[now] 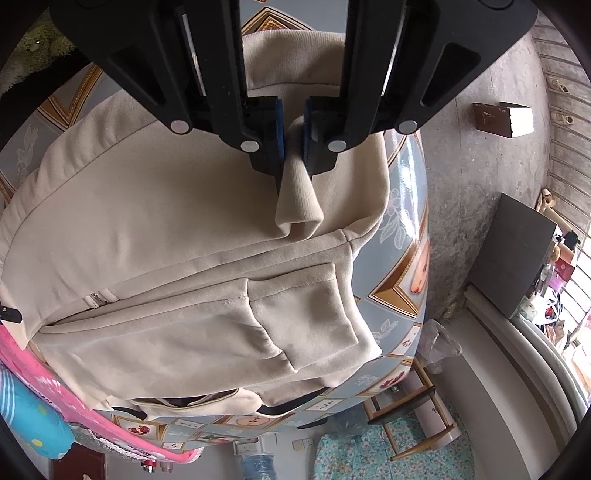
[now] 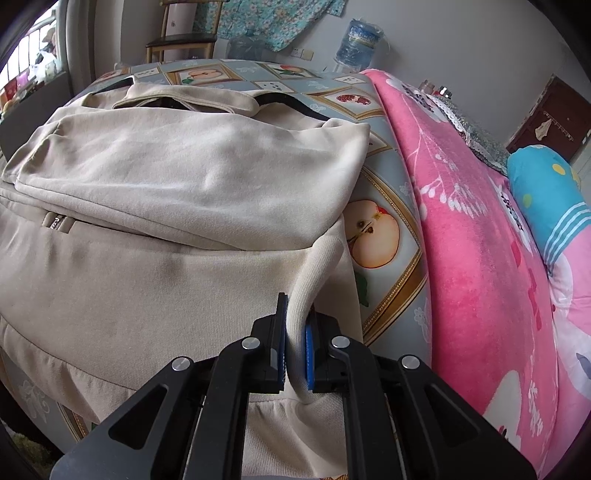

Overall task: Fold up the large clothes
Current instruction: 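Hold the hem with the left gripper while the right gripper grasps the other hem corner, then lift the jacket hem with both grippers, raising it off the table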

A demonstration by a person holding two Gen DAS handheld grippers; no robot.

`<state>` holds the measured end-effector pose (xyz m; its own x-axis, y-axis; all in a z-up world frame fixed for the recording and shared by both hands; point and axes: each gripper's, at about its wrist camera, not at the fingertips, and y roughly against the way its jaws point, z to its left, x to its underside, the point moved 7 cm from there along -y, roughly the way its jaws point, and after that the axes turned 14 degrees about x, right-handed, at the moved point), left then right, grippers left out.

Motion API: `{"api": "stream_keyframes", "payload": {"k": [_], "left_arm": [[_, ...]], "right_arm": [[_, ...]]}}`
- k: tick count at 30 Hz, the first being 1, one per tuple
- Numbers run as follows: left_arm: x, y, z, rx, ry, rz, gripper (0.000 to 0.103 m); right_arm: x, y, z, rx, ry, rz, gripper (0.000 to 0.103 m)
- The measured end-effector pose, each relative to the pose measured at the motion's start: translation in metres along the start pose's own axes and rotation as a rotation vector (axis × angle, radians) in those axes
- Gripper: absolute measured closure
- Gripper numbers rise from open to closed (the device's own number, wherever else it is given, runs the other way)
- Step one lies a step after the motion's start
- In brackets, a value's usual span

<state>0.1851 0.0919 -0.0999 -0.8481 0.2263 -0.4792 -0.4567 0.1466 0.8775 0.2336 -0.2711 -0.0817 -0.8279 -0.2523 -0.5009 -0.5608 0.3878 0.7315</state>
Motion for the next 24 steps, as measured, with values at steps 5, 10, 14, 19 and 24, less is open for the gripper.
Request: {"api": "stream_keyframes", "payload": {"k": [5, 10, 14, 19, 24], "left_arm": [[-0.001, 0.007, -0.003, -0.035, -0.02, -0.021, 0.097], [-0.004, 0.009, -0.003, -0.052, -0.005, -0.022, 0.097], [-0.006, 0.011, -0.004, -0.064, 0.012, -0.022, 0.097], [-0.006, 0.008, -0.003, -0.06, 0.043, -0.007, 0.097], [-0.005, 0.004, -0.001, -0.045, 0.056, 0.012, 0.097]], "right_arm": [[-0.001, 0.006, -0.003, 0.004, -0.019, -0.017, 0.095], [0.001, 0.005, -0.005, -0.014, -0.035, -0.02, 0.095], [0.001, 0.001, -0.004, -0.02, -0.027, -0.009, 0.095], [0.001, -0.005, -0.002, -0.027, -0.02, 0.017, 0.095], [0.002, -0.007, 0.0, -0.024, -0.016, 0.032, 0.095]]}}
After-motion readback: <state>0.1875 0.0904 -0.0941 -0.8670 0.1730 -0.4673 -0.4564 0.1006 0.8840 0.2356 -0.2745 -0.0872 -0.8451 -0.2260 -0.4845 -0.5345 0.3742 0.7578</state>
